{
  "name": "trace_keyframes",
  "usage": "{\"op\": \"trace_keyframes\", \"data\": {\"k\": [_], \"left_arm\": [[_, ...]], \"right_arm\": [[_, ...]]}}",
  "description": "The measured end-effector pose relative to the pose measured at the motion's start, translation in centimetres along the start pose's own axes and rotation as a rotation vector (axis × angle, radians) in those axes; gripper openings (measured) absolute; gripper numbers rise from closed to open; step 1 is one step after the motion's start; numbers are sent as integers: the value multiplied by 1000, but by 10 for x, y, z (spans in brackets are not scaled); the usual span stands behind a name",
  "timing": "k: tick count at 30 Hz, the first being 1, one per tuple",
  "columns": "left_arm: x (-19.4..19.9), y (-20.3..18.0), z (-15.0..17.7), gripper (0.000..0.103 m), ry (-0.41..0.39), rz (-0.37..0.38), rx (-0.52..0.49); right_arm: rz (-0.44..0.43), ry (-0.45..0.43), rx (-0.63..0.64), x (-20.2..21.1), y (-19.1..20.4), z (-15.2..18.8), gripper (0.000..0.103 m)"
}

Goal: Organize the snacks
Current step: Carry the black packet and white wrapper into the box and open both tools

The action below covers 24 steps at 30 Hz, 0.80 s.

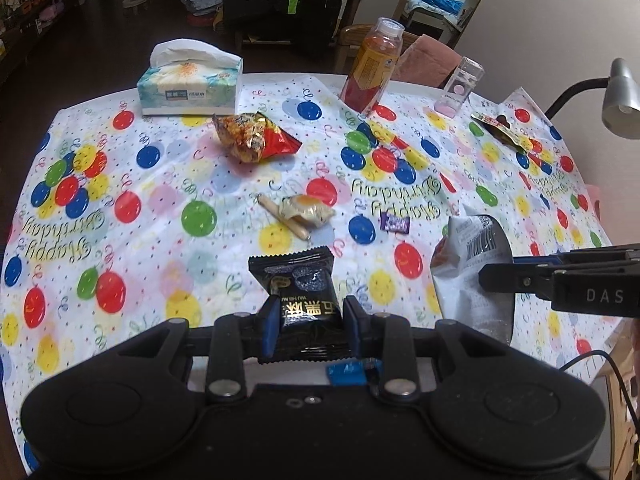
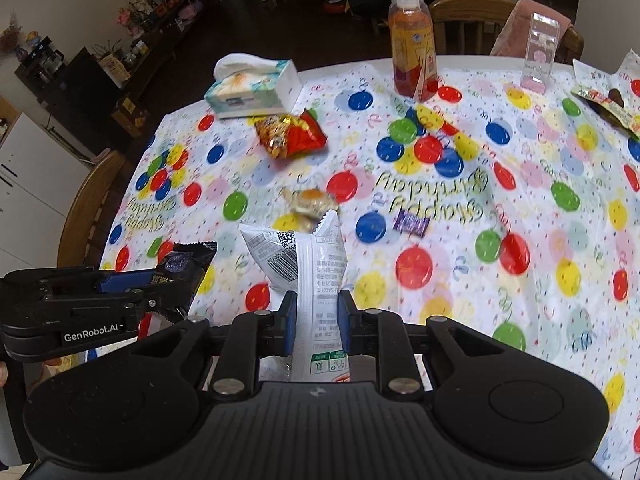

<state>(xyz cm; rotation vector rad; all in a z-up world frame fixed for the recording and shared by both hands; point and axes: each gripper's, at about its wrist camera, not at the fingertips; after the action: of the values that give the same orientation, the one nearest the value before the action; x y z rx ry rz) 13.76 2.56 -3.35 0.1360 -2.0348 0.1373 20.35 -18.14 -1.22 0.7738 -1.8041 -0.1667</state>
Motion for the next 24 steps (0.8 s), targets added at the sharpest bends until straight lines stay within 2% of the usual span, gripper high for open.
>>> {"op": "trace_keyframes", "data": {"k": [8,18,24], "left_arm": [[11,10,33,30,22,32,0],[8,11,71,31,57,33,-31],[6,12,92,31,51,10,-40]], "right_arm": [[-6,17,-1,6,9,34,20],[10,86,-12,-10,11,75,20],[26,122,-25,-26,7,98,20]]}}
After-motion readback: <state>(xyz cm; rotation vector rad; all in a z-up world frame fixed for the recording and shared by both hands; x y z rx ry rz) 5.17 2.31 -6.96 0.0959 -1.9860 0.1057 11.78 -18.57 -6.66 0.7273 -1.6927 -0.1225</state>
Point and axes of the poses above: each gripper's, at about its wrist camera, not at the fingertips, and x roughly against the way its jaws point, y to its left, z to its underside, and after that the axes turned 11 degrees about -z, right-handed
